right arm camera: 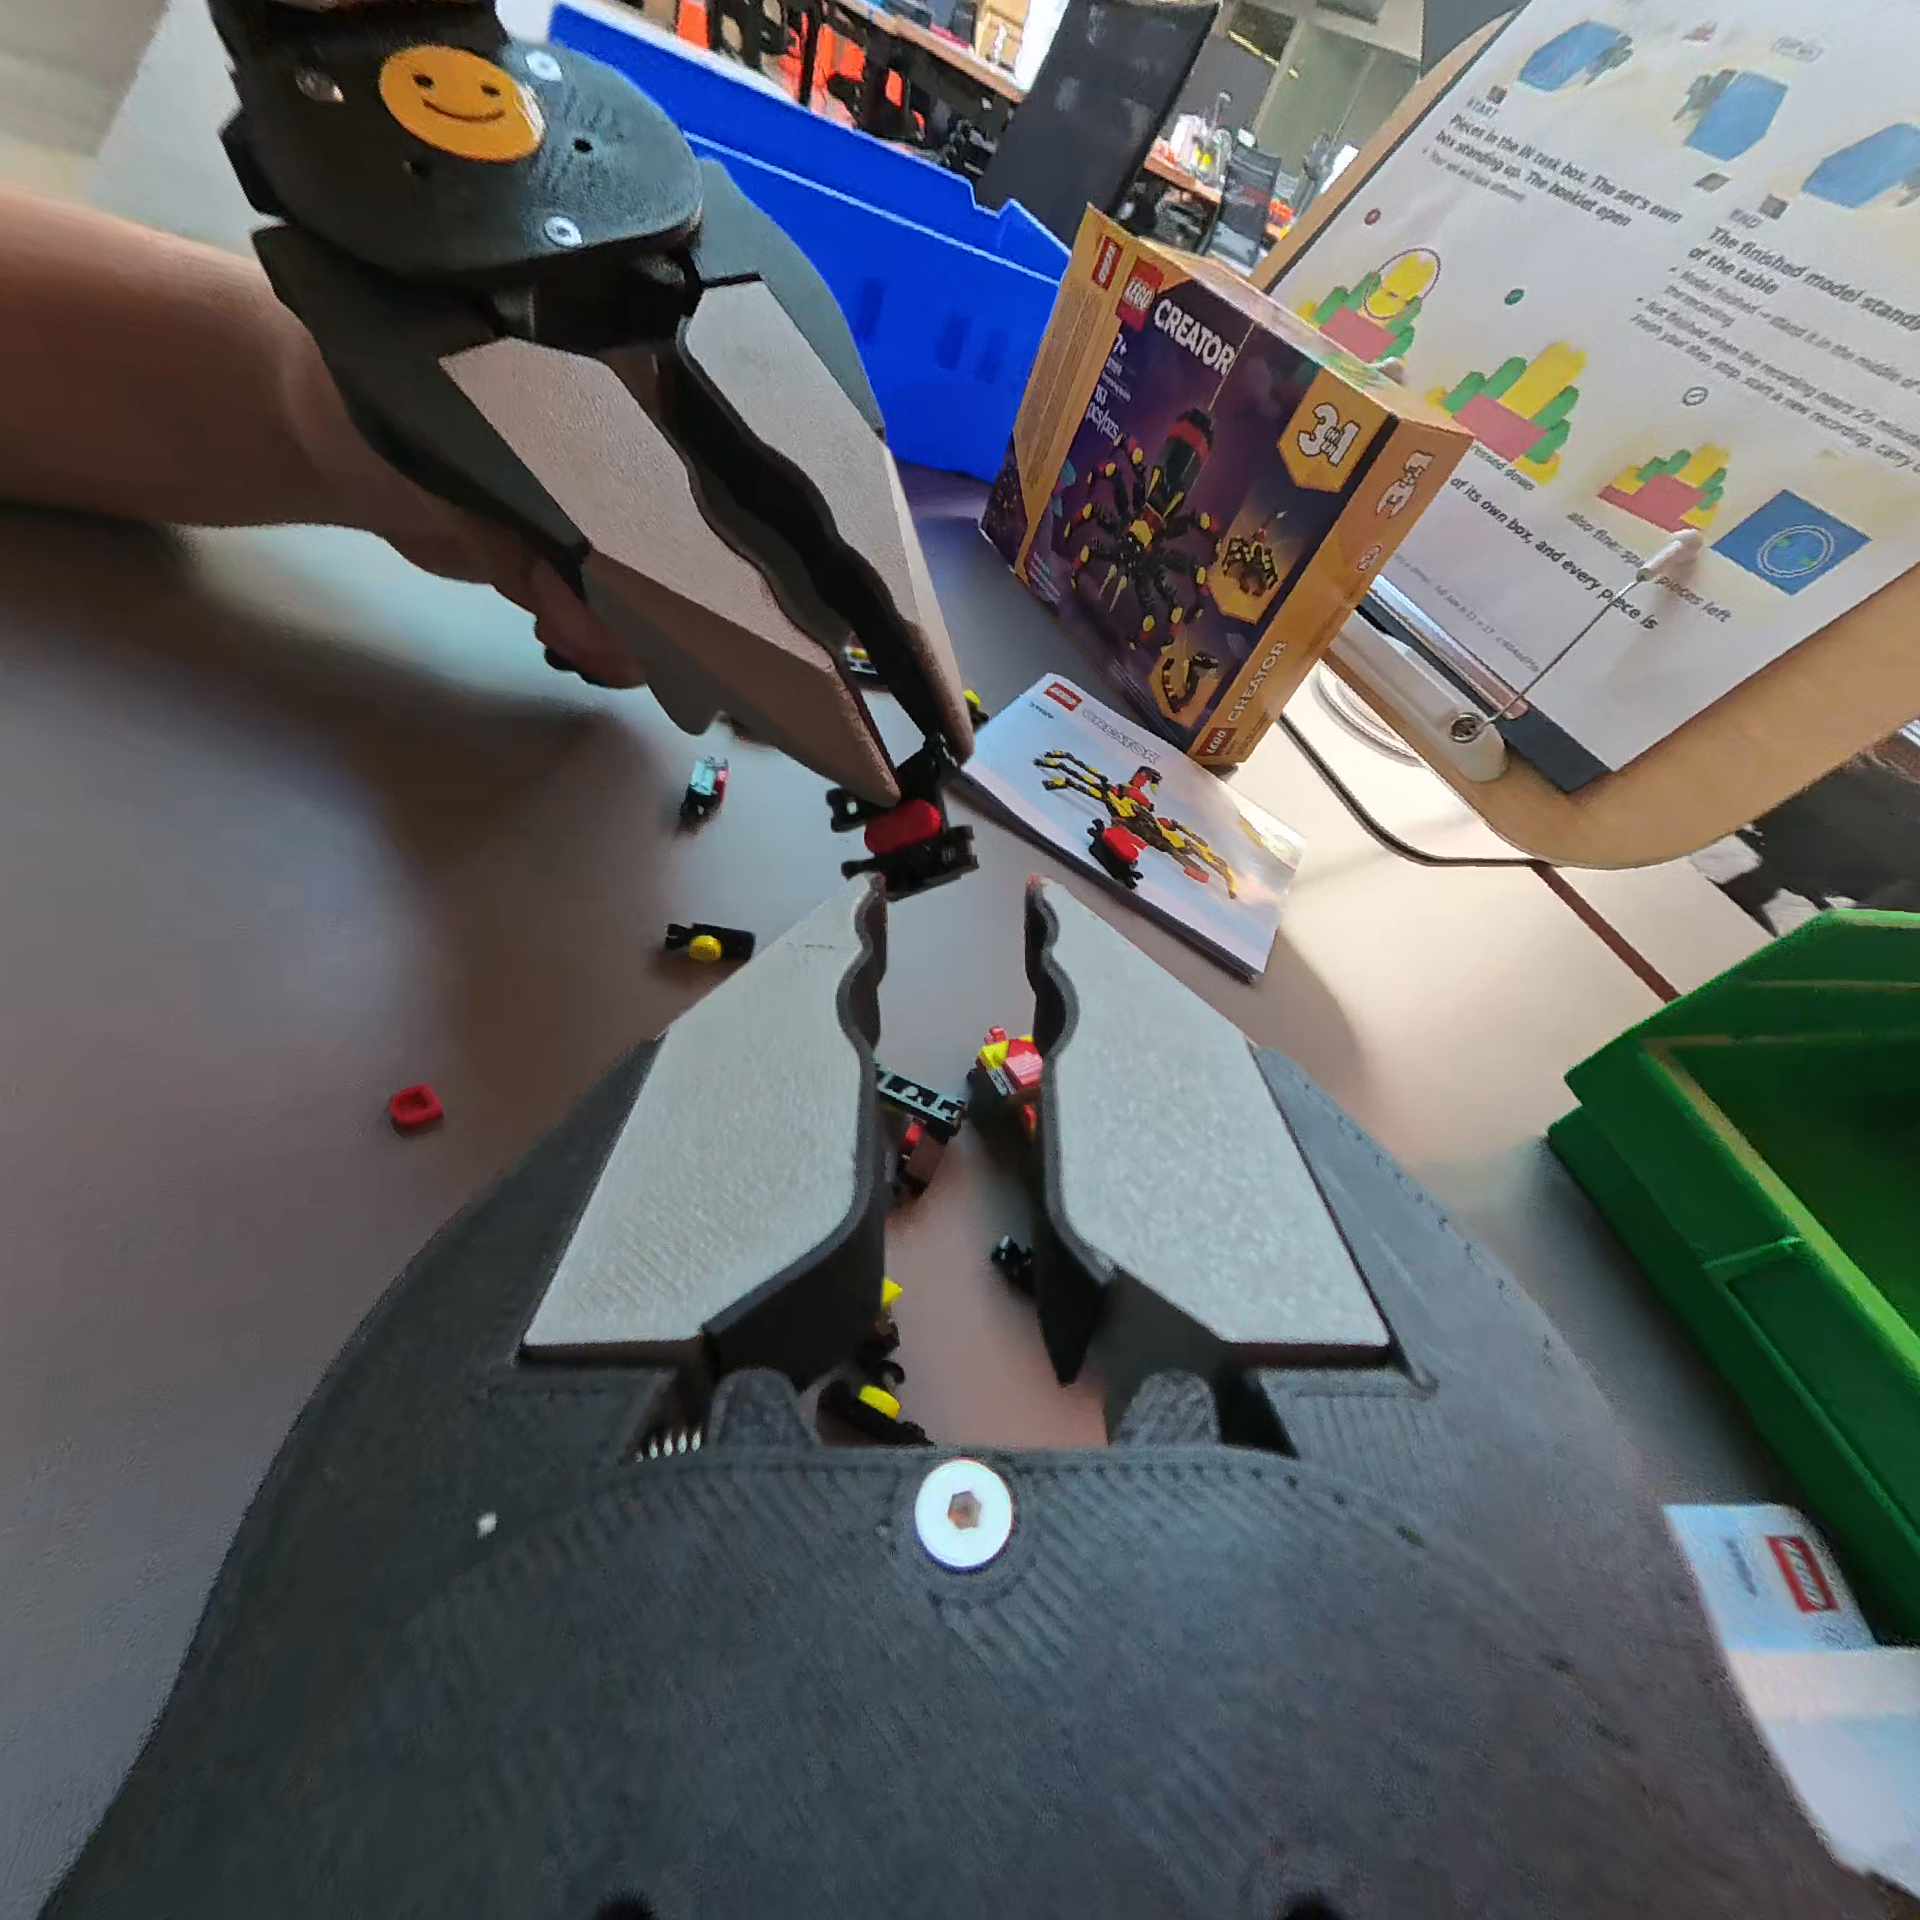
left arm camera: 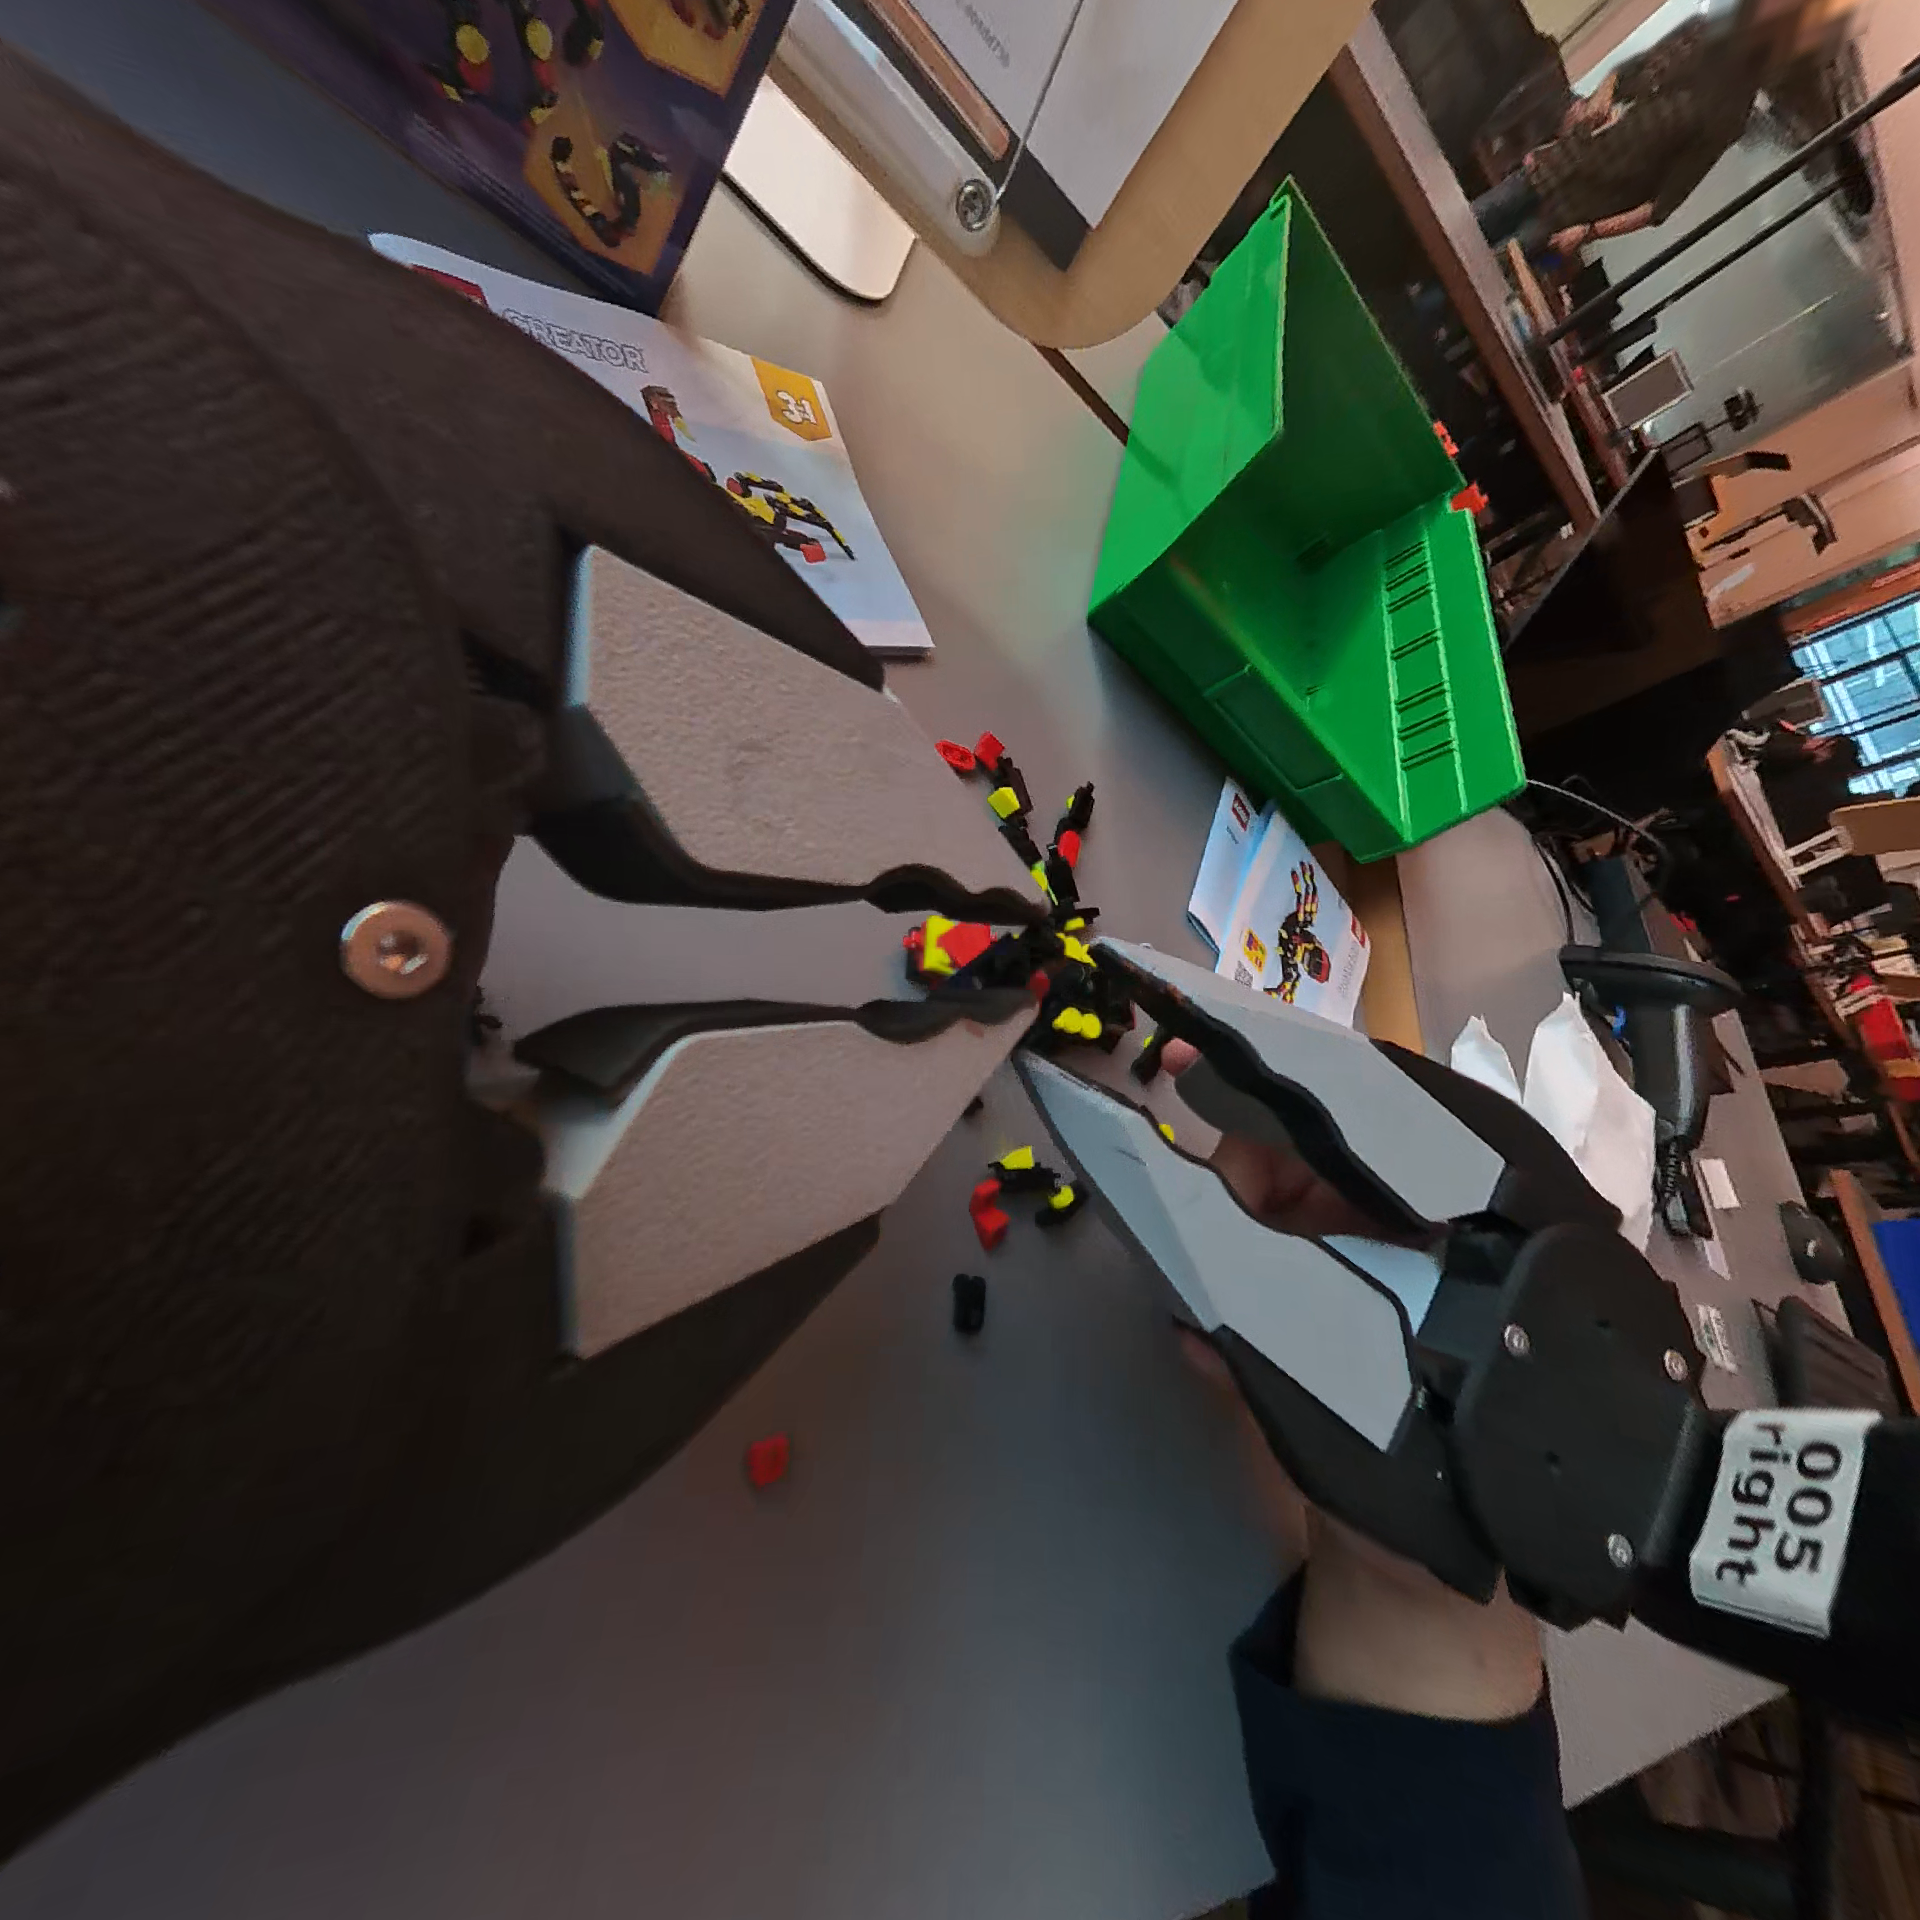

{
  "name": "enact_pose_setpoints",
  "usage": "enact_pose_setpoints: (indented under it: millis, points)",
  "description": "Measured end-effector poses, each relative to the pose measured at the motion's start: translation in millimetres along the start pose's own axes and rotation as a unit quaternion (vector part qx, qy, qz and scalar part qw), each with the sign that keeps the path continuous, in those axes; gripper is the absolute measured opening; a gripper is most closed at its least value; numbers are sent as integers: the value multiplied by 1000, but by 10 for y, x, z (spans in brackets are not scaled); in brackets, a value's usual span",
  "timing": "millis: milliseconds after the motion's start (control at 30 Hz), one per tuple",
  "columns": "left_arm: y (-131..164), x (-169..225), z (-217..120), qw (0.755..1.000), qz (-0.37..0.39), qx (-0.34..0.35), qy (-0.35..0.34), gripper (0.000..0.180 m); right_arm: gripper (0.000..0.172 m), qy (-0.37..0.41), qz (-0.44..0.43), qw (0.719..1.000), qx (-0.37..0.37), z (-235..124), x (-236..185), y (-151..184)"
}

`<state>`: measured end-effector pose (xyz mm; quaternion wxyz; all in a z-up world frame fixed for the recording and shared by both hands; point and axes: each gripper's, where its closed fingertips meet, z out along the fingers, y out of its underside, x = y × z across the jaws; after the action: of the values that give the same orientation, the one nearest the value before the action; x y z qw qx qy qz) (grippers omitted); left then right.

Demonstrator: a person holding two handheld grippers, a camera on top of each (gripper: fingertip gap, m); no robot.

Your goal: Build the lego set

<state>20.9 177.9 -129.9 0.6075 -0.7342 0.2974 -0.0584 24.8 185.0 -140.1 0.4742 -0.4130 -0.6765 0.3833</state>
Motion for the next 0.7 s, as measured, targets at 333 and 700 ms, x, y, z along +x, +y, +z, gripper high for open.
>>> enact_pose_setpoints:
  millis: [333,700]
  points:
    - [-107,87,-8,998,41,39,1,5,10,16,-46,998,25,-20,-44,-105]
    - [6,143,10,1000,18,7,25,21,8,85,-253,964,4,-48,-114,-103]
